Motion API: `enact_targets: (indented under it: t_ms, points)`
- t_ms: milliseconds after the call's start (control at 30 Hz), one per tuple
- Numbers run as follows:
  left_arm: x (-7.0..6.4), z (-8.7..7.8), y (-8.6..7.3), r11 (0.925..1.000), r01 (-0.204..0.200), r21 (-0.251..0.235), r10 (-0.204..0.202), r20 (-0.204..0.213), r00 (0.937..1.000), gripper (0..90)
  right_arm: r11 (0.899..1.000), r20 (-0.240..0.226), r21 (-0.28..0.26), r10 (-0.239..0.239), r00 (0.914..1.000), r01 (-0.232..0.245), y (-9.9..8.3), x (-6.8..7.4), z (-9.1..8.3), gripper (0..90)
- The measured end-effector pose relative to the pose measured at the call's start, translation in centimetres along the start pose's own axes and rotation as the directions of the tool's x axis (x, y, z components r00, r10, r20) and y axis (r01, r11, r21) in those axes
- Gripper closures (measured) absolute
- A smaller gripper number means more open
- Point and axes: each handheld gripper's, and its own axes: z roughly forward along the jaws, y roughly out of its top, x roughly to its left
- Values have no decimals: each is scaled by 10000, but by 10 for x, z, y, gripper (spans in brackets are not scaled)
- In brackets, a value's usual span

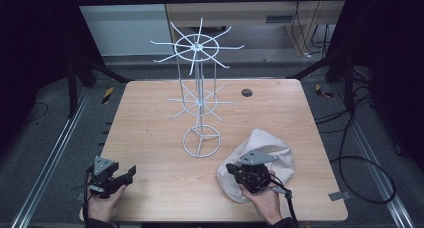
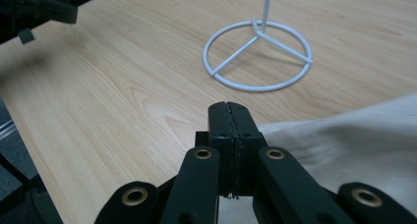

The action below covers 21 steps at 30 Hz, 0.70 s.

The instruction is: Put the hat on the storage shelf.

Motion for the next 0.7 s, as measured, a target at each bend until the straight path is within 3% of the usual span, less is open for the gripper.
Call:
enact_targets:
  t_ms: [233,333,700]
  points:
    - [-1,1,0,9999,-105,91,105,-37,9999,330,9992,256,343,-225,9994,216,3,4,18,900]
    - [0,1,0,9999,-105,68,105,-39,9999,330,9969,303,751,-238,9993,215,0,5,26,900]
    - [-1,0,0,9999,-127,65,127,-43,9999,329,9938,223,1093,-213,9995,188,-10,5,17,900]
